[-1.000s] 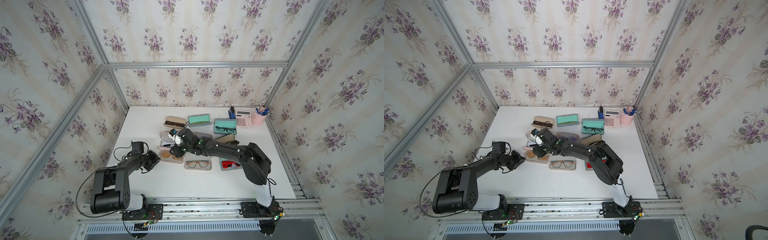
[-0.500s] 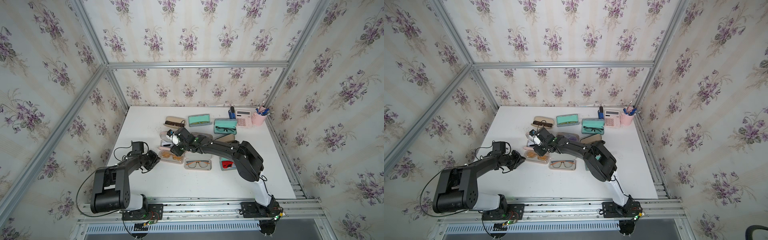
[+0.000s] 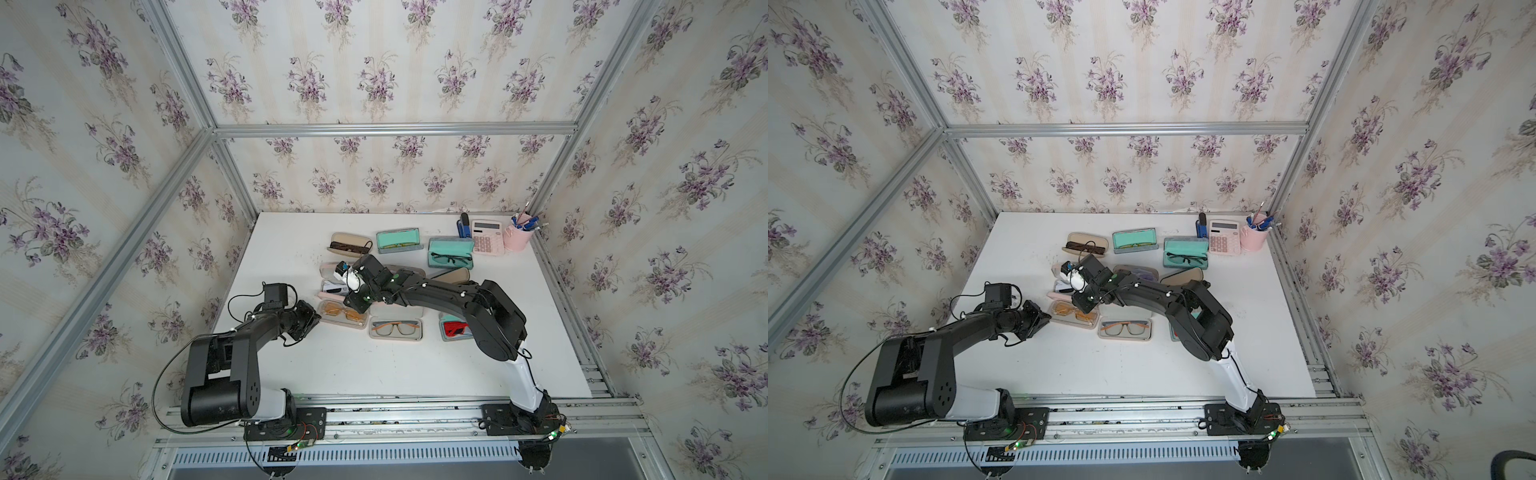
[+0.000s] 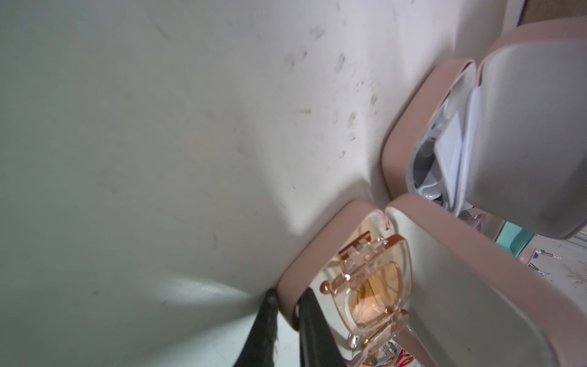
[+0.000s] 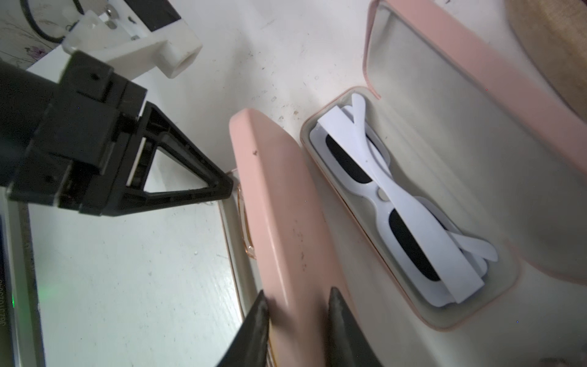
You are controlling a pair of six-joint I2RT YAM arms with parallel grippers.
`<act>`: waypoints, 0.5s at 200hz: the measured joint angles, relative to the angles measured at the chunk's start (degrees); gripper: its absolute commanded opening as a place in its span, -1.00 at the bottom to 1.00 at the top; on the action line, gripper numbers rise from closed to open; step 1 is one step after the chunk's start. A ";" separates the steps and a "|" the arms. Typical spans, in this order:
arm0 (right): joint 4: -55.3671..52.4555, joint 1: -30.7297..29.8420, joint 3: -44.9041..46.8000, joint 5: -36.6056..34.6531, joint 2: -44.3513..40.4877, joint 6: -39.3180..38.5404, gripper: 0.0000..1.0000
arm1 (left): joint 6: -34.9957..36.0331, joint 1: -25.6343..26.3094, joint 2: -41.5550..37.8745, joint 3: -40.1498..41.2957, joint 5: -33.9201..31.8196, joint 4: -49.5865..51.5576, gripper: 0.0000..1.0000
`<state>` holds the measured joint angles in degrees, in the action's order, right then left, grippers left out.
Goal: Close the glasses case
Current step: Close the glasses case at the center of the board.
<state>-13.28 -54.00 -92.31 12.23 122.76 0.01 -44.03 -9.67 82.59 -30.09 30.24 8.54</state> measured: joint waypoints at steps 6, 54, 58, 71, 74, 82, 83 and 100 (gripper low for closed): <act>0.26 0.00 0.17 0.17 -0.04 0.00 -0.45 | 0.00 -0.02 0.00 0.00 0.00 -0.09 -0.67; 1.97 0.00 1.31 0.39 -0.55 0.00 -0.58 | -0.02 -0.07 0.02 0.00 -0.74 -1.36 -0.66; 2.03 0.00 1.38 0.39 -0.57 0.00 -0.59 | -0.02 -0.07 0.02 0.00 -0.83 -1.40 -0.66; 2.47 0.00 1.75 0.42 -0.68 0.02 -0.62 | -0.02 -0.07 0.02 0.00 -0.87 -1.51 -0.66; 2.69 0.00 1.88 0.46 -0.74 0.02 -0.64 | -0.02 -0.07 0.02 0.00 -0.90 -1.51 -0.66; 3.19 0.00 2.27 0.48 -0.90 0.02 -0.65 | -0.02 -0.07 0.02 0.00 -0.90 -1.53 -0.66; 3.23 0.00 2.34 0.48 -0.90 0.02 -0.65 | -0.02 -0.07 0.02 0.00 -0.92 -1.55 -0.66; 4.44 -0.04 3.26 0.42 -1.25 0.04 -0.72 | -0.02 -0.07 0.07 0.00 -0.98 -1.70 -0.66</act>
<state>-8.84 -54.04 -89.06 12.64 121.51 0.05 -44.05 -9.74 82.65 -30.09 29.26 6.83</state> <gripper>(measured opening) 0.200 0.169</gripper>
